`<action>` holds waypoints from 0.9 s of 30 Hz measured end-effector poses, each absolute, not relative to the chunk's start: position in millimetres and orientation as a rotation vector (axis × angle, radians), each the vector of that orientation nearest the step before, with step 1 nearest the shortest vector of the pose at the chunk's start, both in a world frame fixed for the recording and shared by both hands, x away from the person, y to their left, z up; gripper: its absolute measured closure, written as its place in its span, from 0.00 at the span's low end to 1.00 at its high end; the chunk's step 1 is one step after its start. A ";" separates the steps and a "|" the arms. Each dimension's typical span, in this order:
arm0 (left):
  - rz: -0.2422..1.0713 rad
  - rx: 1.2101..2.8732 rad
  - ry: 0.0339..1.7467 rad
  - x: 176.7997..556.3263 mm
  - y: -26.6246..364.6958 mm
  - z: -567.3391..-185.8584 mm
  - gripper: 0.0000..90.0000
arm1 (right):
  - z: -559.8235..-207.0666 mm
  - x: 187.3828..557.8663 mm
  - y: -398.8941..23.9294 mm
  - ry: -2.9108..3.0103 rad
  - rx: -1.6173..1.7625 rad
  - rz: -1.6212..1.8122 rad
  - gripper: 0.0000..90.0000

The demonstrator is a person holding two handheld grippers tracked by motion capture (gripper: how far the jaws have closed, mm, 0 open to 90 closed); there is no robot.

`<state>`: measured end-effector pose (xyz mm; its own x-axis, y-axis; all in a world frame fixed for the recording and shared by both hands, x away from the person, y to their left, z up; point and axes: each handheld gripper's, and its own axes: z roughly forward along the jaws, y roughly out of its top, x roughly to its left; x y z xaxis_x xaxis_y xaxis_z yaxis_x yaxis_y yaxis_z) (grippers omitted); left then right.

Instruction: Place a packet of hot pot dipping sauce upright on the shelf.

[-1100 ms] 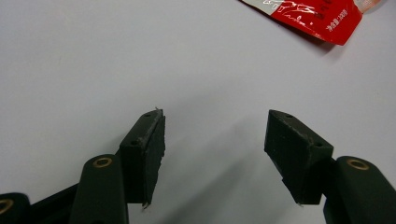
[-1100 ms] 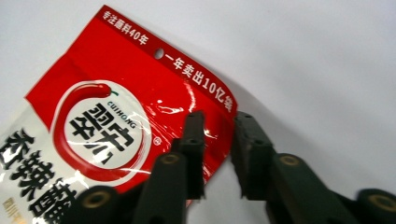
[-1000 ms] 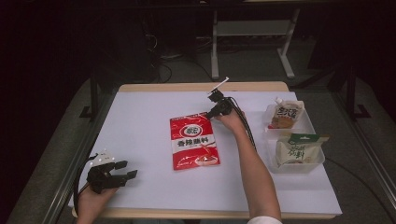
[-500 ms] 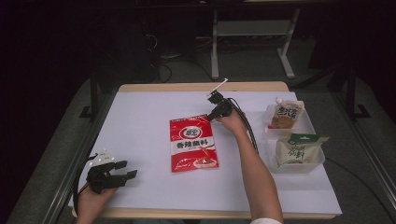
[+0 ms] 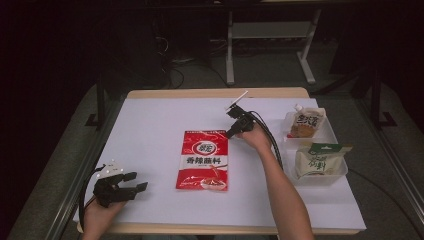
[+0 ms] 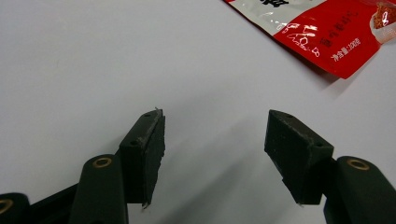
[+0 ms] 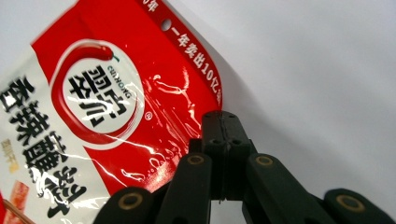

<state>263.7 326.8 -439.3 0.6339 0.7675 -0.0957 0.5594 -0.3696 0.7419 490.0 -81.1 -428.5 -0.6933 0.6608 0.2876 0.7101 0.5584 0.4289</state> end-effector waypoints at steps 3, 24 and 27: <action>0.339 2.075 1.036 264.2 325.4 -439.9 0.42 | -429.4 494.5 -83.3 -2.669 -1.199 -0.855 0.77; 0.340 2.076 1.036 263.9 326.7 -439.3 0.42 | -435.7 506.1 -73.0 -2.650 -1.111 -0.895 0.88; 0.345 2.083 1.033 264.2 327.7 -439.1 0.42 | -431.7 504.8 -73.2 -2.668 -1.110 -0.889 0.99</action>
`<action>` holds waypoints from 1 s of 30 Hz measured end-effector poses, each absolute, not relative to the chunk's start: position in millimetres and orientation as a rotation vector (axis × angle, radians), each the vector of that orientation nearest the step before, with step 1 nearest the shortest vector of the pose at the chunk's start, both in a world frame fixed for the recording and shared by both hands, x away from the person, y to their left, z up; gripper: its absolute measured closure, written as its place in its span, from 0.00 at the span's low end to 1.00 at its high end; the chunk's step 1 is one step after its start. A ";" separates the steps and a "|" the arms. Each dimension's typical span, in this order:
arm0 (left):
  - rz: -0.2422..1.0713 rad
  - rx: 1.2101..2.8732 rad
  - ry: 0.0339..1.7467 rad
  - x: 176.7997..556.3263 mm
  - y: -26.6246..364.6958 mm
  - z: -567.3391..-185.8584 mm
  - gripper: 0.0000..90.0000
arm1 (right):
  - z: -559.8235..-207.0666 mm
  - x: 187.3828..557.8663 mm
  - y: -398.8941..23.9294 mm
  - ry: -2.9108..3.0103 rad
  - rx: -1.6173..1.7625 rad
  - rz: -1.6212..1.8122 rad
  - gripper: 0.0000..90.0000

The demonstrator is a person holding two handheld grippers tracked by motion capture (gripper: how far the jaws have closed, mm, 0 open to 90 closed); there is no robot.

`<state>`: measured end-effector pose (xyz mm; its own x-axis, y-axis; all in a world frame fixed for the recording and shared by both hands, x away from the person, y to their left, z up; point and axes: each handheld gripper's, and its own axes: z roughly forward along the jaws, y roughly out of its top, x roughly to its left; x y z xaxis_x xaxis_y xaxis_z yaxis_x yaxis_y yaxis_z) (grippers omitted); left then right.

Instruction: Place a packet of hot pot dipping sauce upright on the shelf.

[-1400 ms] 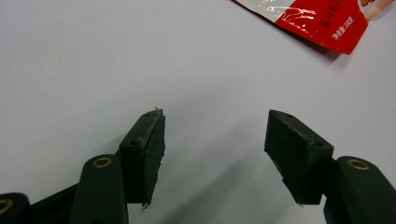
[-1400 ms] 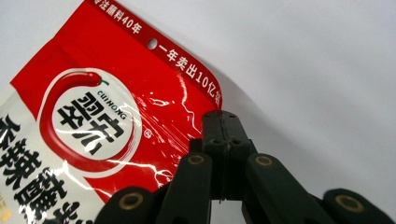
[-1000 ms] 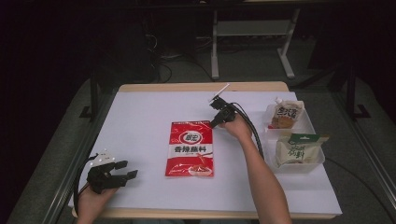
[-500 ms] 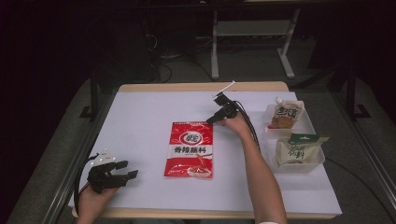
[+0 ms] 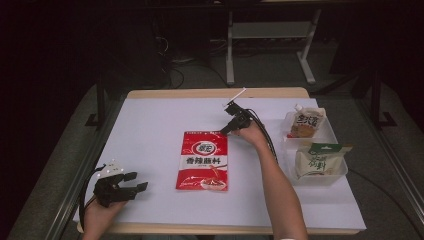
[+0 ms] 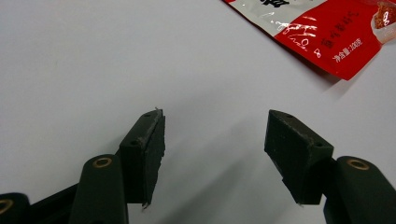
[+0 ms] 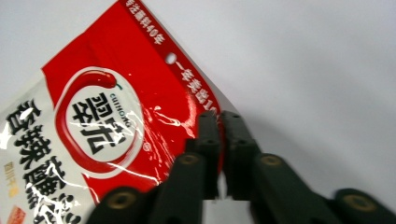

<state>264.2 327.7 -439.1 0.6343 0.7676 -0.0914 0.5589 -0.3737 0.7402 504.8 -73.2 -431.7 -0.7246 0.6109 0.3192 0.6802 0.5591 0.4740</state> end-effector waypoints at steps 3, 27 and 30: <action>0.344 2.082 1.035 263.9 327.8 -438.9 0.42 | -428.0 503.4 -73.0 -2.693 -1.093 -0.876 1.00; 0.345 2.080 1.032 263.4 324.3 -439.1 0.42 | -322.0 454.6 -82.7 -2.793 -0.950 -1.128 1.00; 0.345 2.090 1.030 263.4 324.1 -438.8 0.42 | -307.4 446.6 -82.1 -2.810 -0.926 -1.153 1.00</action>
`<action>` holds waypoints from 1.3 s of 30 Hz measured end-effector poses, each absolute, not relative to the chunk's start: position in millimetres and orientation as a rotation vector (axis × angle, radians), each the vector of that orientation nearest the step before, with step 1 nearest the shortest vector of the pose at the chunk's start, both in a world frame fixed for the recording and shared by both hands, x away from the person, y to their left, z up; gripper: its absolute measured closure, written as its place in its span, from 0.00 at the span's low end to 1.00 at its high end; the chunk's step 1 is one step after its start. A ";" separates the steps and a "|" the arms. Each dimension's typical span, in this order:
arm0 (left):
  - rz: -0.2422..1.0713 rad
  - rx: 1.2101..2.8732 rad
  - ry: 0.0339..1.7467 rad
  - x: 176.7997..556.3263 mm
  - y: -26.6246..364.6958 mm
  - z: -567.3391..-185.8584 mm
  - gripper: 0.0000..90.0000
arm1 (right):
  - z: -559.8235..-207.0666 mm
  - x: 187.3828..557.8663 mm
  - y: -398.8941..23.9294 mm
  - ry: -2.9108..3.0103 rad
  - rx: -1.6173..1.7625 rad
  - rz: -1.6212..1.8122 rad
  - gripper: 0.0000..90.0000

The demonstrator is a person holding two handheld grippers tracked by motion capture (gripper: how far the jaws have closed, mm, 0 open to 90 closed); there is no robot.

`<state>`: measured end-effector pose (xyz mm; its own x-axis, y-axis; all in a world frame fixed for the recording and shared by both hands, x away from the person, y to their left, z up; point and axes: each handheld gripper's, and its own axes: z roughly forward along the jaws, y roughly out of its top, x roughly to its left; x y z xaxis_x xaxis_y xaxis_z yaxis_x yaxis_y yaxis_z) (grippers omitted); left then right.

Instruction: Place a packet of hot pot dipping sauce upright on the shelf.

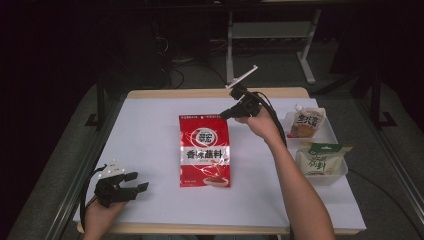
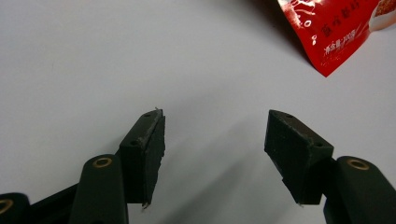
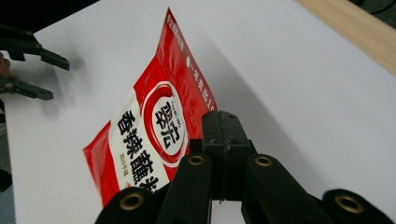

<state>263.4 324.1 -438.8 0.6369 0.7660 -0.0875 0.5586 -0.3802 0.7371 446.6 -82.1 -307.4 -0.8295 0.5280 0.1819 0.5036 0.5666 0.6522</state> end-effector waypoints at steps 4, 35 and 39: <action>0.348 2.096 1.022 263.9 324.2 -438.9 0.42 | -290.3 438.1 -83.6 2.745 0.855 1.133 1.00; 0.346 2.096 1.030 264.8 321.8 -440.8 0.42 | -216.0 395.7 -111.9 2.691 0.723 1.143 1.00; 0.338 2.098 1.037 264.4 321.2 -440.8 0.42 | -211.3 394.5 -116.4 2.683 0.736 1.132 1.00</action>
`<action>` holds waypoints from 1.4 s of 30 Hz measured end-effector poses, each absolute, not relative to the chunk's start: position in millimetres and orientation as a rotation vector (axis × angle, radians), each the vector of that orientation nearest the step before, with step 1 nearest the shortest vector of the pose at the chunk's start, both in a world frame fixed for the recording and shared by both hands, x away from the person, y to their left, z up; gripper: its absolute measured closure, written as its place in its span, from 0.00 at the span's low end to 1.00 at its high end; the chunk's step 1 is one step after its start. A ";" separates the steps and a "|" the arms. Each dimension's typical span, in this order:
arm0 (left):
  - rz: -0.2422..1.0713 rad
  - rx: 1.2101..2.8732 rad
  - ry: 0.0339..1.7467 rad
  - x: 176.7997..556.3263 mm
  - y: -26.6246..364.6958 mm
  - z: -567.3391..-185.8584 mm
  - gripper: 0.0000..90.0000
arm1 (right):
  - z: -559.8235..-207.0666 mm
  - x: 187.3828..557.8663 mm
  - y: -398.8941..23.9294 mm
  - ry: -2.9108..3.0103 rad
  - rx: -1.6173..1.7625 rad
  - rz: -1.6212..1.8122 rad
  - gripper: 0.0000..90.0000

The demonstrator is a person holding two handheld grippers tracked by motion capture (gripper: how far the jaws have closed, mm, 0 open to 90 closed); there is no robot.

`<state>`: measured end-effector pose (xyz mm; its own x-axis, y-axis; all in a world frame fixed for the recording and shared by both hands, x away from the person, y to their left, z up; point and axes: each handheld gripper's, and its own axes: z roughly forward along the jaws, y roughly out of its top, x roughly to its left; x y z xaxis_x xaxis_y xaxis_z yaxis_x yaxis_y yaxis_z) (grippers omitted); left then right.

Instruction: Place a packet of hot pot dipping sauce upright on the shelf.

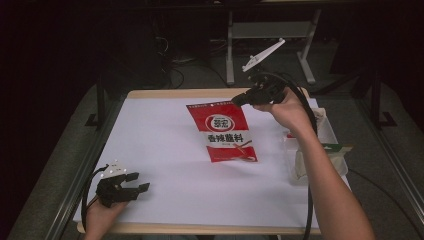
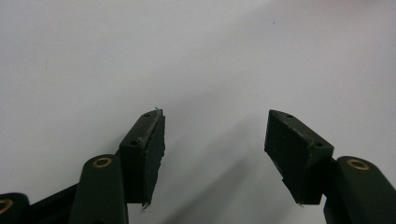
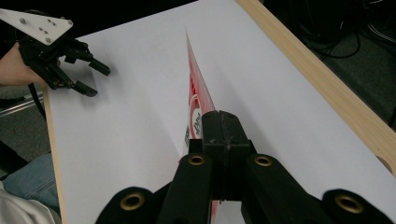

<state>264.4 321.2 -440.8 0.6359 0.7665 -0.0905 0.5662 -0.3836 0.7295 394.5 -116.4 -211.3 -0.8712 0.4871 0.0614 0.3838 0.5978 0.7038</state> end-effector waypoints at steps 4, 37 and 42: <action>0.339 2.099 1.036 264.5 321.4 -440.9 0.42 | -207.9 394.2 -120.9 2.673 0.739 1.128 1.00; 0.340 2.120 1.040 264.5 321.2 -442.5 0.42 | -174.5 378.3 -197.3 2.587 0.842 1.050 1.00; 0.340 2.119 1.046 264.4 321.5 -443.5 0.41 | -170.3 380.8 -212.5 2.560 0.885 1.042 1.00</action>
<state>264.4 321.5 -443.5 0.6330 0.7698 -0.0817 0.5748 -0.3967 0.7157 380.8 -212.5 -170.3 -0.7879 0.6157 0.0067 0.4453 0.5624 0.6967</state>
